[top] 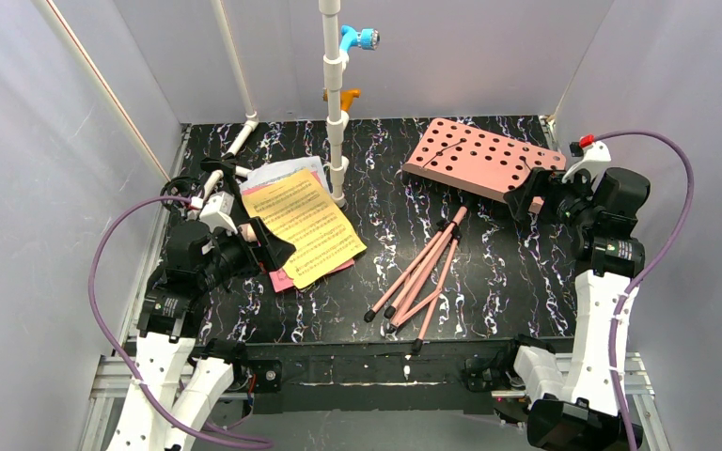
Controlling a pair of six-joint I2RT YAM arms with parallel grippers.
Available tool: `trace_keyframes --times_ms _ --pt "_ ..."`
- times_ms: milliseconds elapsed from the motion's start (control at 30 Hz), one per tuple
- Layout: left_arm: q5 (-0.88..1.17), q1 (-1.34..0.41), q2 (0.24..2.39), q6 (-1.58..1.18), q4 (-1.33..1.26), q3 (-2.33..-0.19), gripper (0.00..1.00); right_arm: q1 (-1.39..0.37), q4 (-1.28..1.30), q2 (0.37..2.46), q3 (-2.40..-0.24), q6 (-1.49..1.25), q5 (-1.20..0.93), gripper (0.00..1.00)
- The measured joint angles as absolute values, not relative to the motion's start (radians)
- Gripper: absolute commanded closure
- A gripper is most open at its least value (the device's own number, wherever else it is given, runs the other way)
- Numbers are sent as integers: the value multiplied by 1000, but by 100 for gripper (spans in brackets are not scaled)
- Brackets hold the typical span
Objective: Pack up the instrument practice props
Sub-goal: Reset both arms
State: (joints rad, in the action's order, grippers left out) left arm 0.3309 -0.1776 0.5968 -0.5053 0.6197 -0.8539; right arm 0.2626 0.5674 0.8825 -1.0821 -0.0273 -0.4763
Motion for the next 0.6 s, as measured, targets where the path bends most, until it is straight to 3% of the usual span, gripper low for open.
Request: trace_keyframes --times_ms 600 --pt "354 -178 597 -492 639 -857 2 263 551 883 -1056 -28 -473 2"
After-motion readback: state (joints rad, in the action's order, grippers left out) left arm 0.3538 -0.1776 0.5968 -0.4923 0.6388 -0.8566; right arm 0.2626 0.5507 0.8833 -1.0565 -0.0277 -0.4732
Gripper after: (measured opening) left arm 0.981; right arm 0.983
